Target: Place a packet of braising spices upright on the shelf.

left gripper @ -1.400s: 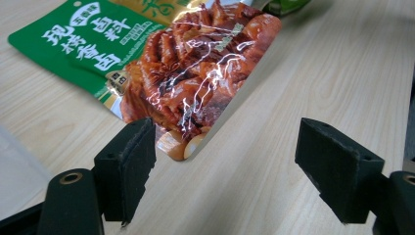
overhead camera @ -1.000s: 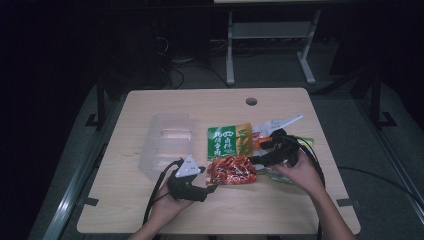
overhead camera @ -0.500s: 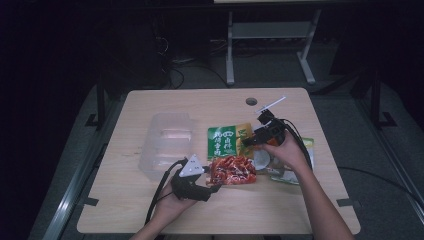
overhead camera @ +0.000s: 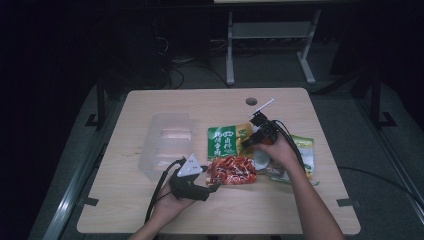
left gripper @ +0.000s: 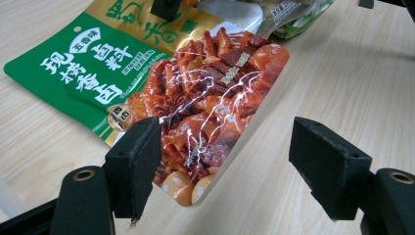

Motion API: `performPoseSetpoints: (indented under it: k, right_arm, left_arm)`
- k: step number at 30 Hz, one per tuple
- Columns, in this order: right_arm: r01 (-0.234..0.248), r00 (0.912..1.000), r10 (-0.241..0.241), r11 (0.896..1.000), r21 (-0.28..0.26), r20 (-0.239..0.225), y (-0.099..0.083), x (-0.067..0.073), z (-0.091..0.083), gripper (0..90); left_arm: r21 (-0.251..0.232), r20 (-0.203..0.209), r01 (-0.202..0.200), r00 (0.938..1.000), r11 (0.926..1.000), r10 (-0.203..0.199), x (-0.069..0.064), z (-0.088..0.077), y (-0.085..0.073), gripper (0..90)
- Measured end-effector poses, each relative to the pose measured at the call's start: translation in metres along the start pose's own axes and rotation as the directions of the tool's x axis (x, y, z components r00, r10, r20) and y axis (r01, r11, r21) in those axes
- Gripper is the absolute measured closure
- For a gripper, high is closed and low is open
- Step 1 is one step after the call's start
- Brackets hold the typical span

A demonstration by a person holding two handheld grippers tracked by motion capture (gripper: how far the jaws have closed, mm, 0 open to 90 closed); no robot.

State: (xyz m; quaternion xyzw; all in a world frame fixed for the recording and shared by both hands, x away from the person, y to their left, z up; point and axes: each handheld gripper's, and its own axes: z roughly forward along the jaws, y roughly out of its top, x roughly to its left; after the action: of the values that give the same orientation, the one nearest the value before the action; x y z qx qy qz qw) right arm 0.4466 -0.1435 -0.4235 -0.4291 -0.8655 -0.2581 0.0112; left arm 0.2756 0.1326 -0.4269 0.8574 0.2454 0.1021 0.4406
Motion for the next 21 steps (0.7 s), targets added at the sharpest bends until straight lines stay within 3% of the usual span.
performPoseSetpoints:
  k: [4, 8, 11, 14, 19, 21]
  right_arm:
    - [-0.073, 0.9967, 0.074, 0.997, 0.030, -0.034, 0.000, -0.003, 0.003, 43.3]
    - [-0.074, 0.9959, 0.076, 0.997, 0.036, -0.050, 0.001, -0.003, 0.005, 60.0]
    - [-0.050, 0.9968, 0.051, 0.998, 0.029, -0.062, 0.002, -0.001, 0.002, 77.3]
    - [-0.035, 0.9956, 0.037, 0.999, 0.027, -0.086, 0.002, 0.000, 0.000, 88.9]
    - [0.022, 0.9964, -0.023, 1.000, -0.011, -0.081, -0.002, 0.008, -0.014, 90.0]
    - [0.030, 0.9958, -0.034, 0.998, -0.052, -0.086, -0.006, 0.011, -0.023, 90.0]
  left_arm:
    - [0.003, -0.003, -0.006, 1.0000, 1.0000, 0.006, 0.000, 0.001, 0.000, 27.6]
    - [0.001, -0.007, -0.001, 1.0000, 1.0000, 0.001, 0.002, 0.000, 0.000, 27.6]
    - [0.000, -0.011, -0.001, 0.9999, 1.0000, 0.001, 0.002, 0.000, 0.000, 27.6]
    - [-0.003, -0.011, 0.004, 0.9999, 1.0000, -0.005, 0.003, 0.000, 0.000, 27.5]
    - [-0.024, -0.009, 0.025, 0.9997, 0.9994, -0.025, 0.003, -0.003, 0.001, 27.1]
    - [-0.033, -0.002, 0.041, 0.9992, 0.9986, -0.041, 0.003, -0.003, 0.002, 26.9]
